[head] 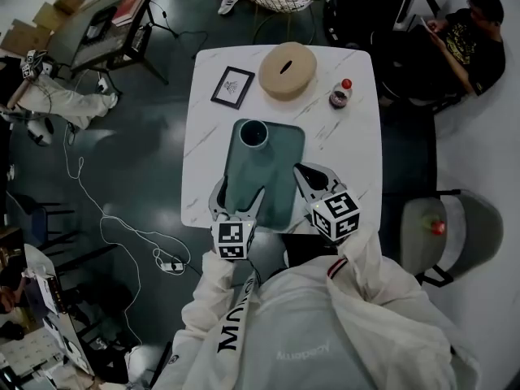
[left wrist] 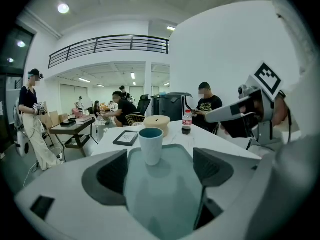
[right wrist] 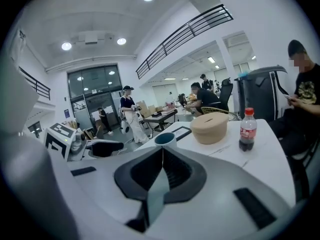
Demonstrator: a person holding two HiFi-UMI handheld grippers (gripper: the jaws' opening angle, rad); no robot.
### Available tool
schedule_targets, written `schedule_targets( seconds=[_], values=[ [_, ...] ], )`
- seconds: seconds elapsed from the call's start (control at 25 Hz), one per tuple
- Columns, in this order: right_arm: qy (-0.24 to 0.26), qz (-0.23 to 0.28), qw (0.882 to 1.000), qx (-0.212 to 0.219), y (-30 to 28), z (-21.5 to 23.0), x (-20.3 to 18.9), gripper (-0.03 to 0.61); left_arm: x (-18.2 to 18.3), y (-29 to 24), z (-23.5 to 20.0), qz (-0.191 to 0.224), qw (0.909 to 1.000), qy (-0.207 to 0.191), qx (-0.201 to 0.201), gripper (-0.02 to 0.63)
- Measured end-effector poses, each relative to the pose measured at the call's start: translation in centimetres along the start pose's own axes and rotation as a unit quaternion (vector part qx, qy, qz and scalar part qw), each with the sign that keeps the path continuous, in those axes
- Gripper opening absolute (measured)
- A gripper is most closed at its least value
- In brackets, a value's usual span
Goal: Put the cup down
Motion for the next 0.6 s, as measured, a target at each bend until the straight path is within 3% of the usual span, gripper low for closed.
schedule_targets(
  seconds=[0.28,0.6],
  values=[
    [0.015,0.004,1.0,-0.022,5.3,-2.8,-1.9,0.006,-0.4,5.2,2.8,0.024,0.9996,-0.01,0.008,0.417],
    [0.01,0.017,1.0,-0.013,10.9,-7.0,-4.0,0.006,-1.9,11.4,5.8,0.041,0.9989,-0.005,0.023,0.417]
  ],
)
Point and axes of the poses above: the fingertips, and each gripper's own axes: y backward along the fingers, z to its right, x out of its top, the point moved 8 cm from there along y, backward along the fingers
